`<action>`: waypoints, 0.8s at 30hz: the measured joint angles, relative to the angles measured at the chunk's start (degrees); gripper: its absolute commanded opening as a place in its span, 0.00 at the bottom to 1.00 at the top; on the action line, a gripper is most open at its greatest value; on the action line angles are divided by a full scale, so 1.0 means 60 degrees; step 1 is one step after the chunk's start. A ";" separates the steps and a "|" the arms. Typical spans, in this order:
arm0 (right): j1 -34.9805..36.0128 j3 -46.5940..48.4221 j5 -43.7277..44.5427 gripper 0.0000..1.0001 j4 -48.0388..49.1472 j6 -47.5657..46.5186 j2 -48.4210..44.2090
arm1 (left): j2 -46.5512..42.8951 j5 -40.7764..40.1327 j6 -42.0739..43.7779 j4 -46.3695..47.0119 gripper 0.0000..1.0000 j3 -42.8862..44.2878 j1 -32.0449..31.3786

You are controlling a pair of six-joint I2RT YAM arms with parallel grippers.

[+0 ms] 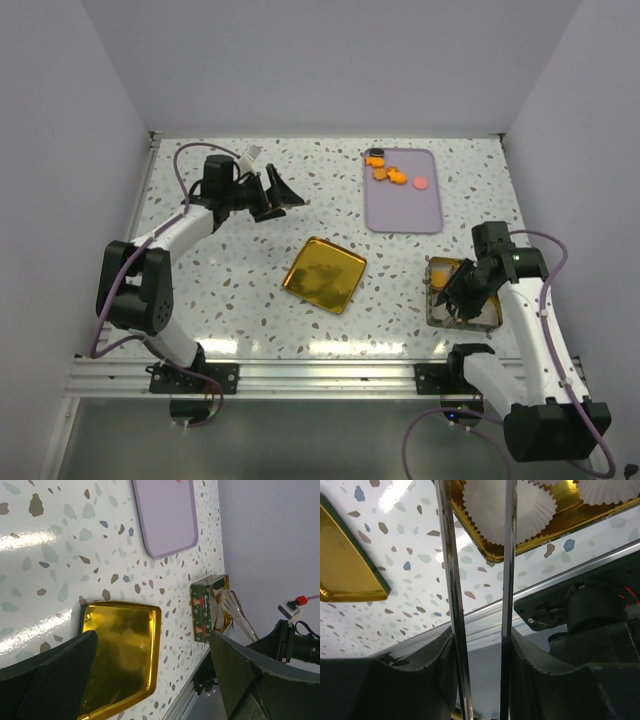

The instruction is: Pack the cookies

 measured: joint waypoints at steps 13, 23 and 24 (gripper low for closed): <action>-0.0127 -0.0623 0.0382 0.41 -0.0004 0.1144 -0.0317 | 0.0000 0.0026 0.0004 0.0055 1.00 -0.0004 0.0000; -0.0149 -0.0605 0.0361 0.56 0.0011 0.1293 -0.0248 | 0.0000 0.0102 0.0004 0.0062 1.00 -0.0004 0.0047; -0.0149 -0.0605 0.0361 0.55 0.0011 0.1290 -0.0229 | 0.0000 0.0106 0.0004 0.0062 1.00 -0.0004 0.0055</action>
